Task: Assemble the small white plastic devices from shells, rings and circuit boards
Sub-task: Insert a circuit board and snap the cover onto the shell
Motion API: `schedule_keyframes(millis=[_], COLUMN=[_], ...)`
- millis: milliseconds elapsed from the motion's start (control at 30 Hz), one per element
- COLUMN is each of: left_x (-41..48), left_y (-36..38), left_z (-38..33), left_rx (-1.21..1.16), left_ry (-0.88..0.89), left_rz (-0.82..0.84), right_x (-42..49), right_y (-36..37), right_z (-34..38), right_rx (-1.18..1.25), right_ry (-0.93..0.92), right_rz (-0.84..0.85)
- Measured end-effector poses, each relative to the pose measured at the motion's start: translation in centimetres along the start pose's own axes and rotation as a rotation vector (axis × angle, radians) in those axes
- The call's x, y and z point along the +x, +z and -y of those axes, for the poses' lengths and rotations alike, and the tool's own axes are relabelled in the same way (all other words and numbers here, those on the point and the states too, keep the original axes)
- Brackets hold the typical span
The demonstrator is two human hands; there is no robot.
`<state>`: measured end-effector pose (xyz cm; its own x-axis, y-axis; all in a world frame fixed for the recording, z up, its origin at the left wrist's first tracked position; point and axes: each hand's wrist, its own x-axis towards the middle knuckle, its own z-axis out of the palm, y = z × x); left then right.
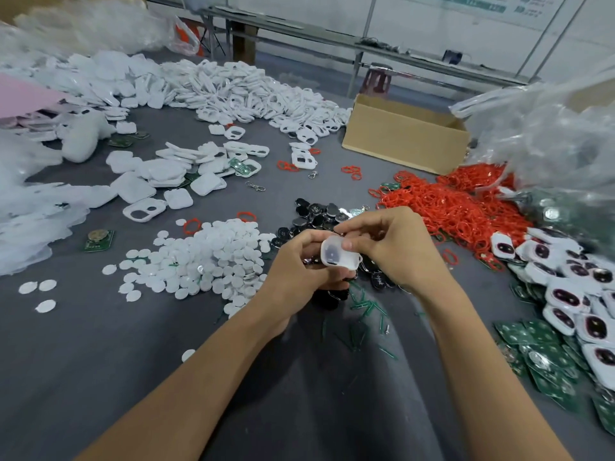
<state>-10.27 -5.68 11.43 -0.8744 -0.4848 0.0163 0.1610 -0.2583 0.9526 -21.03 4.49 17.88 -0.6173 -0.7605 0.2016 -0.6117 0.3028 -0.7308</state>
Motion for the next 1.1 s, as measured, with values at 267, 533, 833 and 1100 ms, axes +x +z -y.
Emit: schedule_keyframes(millis=[267,533,833,1100], left_x=[-0.1,-0.1,0.1,0.6], left_y=[0.0,0.1,0.2,0.0], left_z=[0.0,-0.1,0.1,0.2], left_rx=[-0.024,-0.001,-0.061,-0.123], left_ry=[0.018,0.031,0.011,-0.04], left_rz=[0.038,0.045,0.006,-0.115], right_x=[0.0,0.1,0.3,0.3], right_y=[-0.5,-0.2,0.9,0.9], right_z=[-0.1,-0.3,-1.1,-1.4], right_rx=[-0.057,-0.089,-0.175,-0.084], right_ry=[-0.04,-0.036,-0.106,-0.122], right_rz=[-0.022,-0.003,-0.056,-0.068])
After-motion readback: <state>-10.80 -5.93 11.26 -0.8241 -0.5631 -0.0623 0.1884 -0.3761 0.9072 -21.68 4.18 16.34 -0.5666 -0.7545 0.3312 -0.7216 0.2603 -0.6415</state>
